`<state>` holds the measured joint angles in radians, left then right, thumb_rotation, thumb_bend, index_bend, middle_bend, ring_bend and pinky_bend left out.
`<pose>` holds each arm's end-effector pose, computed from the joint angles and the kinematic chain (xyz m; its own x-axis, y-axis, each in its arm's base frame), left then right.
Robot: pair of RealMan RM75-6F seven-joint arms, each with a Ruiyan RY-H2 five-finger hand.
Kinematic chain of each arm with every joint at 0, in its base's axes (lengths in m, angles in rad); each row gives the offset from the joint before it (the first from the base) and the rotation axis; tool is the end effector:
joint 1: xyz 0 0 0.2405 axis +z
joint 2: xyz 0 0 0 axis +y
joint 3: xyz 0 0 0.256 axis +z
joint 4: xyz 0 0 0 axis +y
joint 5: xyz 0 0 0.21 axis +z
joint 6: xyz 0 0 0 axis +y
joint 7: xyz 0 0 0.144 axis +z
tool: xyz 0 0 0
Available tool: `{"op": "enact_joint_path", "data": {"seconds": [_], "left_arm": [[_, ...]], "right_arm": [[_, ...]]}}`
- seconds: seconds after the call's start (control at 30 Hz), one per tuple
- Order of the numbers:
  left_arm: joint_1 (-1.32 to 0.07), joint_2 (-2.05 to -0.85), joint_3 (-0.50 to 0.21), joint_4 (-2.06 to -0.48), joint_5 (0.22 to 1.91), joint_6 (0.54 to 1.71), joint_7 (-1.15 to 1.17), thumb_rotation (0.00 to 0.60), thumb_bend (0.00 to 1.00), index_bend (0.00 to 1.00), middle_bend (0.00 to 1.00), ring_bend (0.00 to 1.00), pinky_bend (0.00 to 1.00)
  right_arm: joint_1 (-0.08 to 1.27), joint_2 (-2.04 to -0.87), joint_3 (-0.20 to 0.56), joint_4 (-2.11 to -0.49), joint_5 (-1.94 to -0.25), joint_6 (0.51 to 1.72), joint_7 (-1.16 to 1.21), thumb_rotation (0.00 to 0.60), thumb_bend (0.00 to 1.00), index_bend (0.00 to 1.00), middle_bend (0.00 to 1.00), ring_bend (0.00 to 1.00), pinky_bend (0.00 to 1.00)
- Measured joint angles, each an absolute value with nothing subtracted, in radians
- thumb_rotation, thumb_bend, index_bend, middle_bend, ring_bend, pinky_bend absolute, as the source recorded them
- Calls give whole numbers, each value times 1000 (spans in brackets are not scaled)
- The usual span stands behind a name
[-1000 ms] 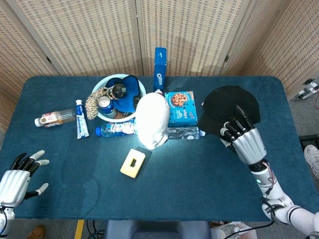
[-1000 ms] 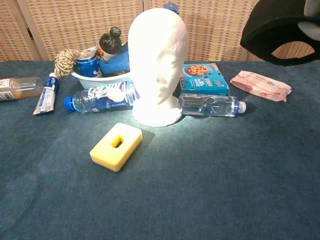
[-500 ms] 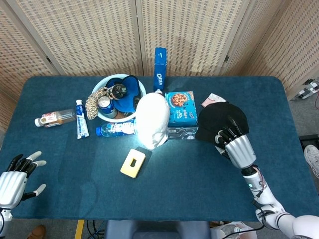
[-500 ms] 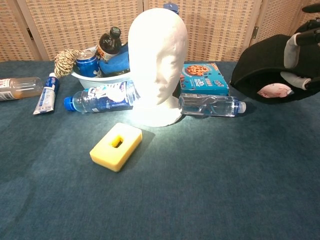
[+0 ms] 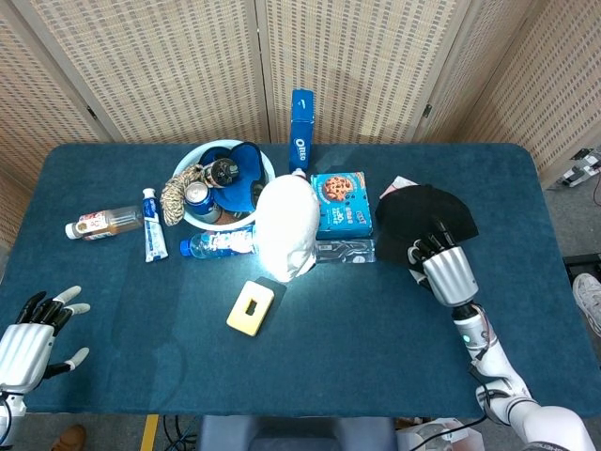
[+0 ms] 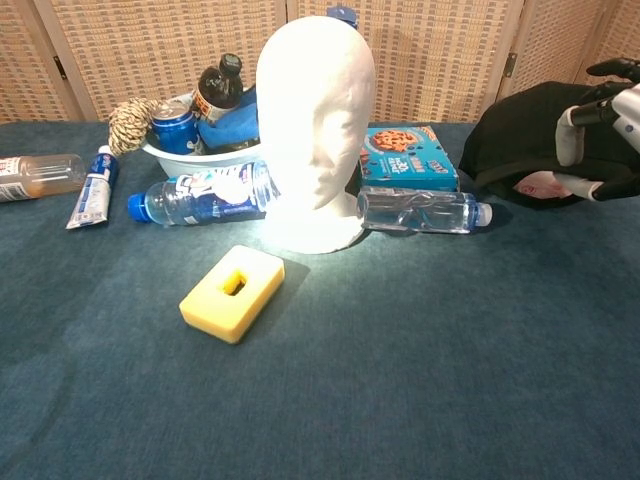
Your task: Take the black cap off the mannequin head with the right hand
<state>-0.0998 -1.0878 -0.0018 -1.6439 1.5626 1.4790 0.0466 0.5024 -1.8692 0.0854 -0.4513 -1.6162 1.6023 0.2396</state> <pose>-0.3007 0.1746 0.1554 0.4453 0.0460 0.8942 0.8936 -0.0856 -0.4406 -0.2727 -0.3226 0.0325 0.4457 0.3295 0.8323 -0.7388 -0.3896 0.5499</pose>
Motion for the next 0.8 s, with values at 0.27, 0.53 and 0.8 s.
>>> {"op": "enact_joint_path", "data": {"seconds": [0.27,0.53,0.8], "left_arm": [[-99,-1089,-1,-1641,1561,1477,46,600,170,312,145,179,61],[-100,-1091,-1,-1640,1560,1474,47,600,170,312,145,179,62],[-103,-1093,-1,-1636,1560,1471,47,600,170,312,145,179,61]], "right_arm": [[502,-1892,87,-396,-1584,1509,244,600,375,800,492,302,135],[486,-1867,85,-467,-1558,1450,191,600,3,456,318,139,41],[463,-1814,86,-633,-1535,1413,112,600,0,176,184,35,0]]}}
